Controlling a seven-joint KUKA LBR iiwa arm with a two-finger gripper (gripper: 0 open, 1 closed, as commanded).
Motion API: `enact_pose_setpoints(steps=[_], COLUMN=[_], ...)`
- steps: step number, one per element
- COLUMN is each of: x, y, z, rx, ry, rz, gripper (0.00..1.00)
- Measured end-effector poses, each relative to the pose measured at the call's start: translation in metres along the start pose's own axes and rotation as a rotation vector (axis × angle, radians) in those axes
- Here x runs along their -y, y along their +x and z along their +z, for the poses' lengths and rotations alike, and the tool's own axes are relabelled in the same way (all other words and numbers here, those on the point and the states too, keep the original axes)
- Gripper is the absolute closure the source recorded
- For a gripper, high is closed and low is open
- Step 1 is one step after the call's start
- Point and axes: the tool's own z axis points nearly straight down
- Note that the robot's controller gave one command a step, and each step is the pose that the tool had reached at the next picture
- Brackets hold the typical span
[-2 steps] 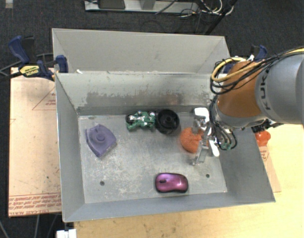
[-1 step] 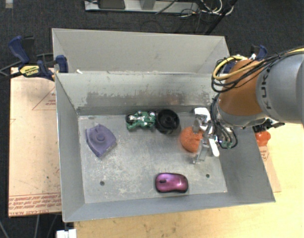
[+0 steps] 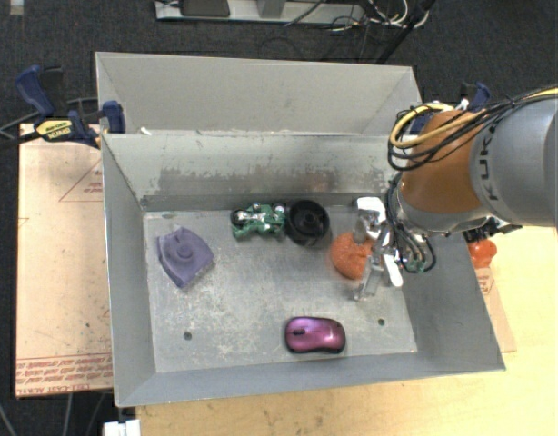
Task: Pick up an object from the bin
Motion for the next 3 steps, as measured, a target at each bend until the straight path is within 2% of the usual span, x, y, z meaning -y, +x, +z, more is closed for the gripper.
enact_pose_setpoints(steps=[1,3], x=[0.0005,0.0005], y=[-0.0044,-0.0028], z=[-0.0027,-0.0065], rx=[0.005,0.0], ry=[-0.002,-0.002], rz=[0.01,0.01], gripper=[1.0,1.0])
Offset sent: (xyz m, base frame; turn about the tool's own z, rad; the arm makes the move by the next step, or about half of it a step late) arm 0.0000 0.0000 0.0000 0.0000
